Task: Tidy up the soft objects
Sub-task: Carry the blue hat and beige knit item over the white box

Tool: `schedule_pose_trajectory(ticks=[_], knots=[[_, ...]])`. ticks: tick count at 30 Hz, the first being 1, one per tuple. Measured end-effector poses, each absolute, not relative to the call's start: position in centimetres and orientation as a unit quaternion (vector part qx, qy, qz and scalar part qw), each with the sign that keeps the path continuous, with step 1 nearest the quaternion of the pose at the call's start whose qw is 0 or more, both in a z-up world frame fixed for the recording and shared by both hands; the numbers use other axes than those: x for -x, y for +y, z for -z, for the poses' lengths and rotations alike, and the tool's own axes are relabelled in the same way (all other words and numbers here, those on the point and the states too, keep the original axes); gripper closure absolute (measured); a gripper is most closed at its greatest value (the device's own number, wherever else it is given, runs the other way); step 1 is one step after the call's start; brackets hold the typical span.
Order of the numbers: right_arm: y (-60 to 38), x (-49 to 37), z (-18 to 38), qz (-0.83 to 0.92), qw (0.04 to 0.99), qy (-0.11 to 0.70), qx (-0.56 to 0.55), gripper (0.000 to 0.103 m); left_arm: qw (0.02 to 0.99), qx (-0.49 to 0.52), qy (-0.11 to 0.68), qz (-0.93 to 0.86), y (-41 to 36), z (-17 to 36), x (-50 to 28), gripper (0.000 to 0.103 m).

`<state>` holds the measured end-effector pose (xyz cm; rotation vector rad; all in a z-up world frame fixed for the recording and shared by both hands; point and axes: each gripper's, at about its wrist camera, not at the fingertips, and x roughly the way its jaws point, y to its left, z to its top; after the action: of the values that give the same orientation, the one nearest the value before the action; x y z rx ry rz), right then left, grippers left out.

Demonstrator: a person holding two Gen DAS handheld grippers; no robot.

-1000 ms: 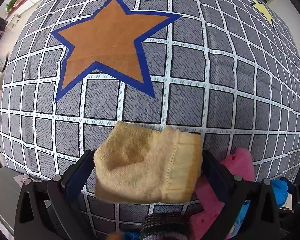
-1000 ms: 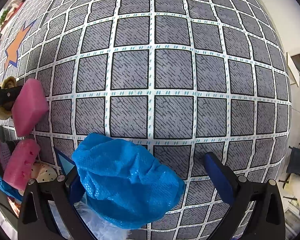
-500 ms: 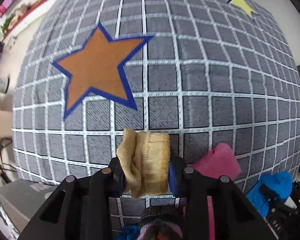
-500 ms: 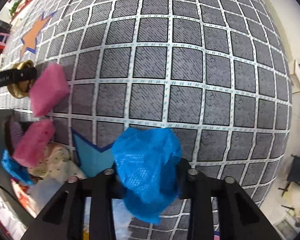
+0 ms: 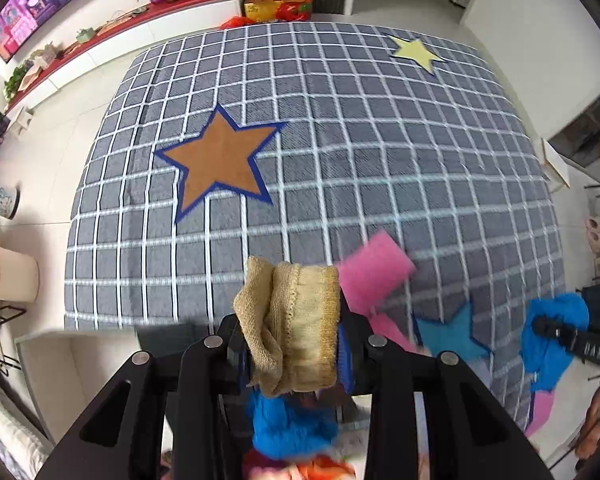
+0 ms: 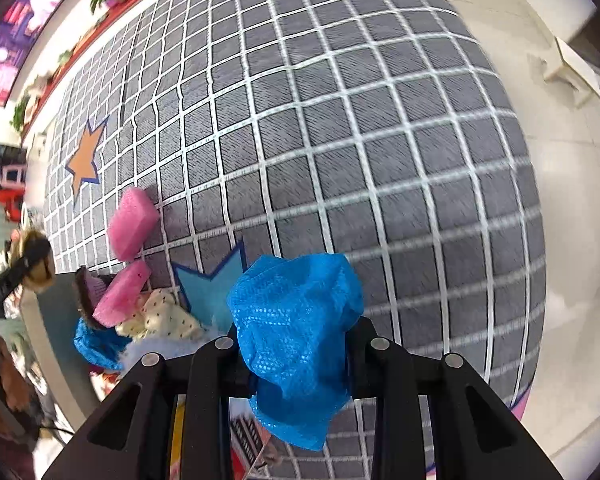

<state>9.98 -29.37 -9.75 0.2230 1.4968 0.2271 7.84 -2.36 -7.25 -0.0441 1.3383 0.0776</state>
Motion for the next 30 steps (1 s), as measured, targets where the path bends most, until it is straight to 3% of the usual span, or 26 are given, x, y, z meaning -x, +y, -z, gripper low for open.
schedule_pose_trajectory(ticks=[14, 22, 30], knots=[[-30.5, -2.5, 3.1, -0.112, 0.751, 0.634, -0.146, 0.072, 0.803, 0.003, 0.596, 0.004, -4.3, 1.8, 4.3, 0.067], [-25.8, 1.8, -1.5, -0.156, 0.771, 0.603, -0.132, 0.072, 0.812, 0.008, 0.584, 0.004, -3.4, -0.8, 9.8, 0.067], [-17.8, 5.8, -1.9, -0.224, 0.759, 0.607, -0.067, 0.072, 0.815, 0.021, 0.578, -0.031, -0.5, -1.8, 15.0, 0.067]])
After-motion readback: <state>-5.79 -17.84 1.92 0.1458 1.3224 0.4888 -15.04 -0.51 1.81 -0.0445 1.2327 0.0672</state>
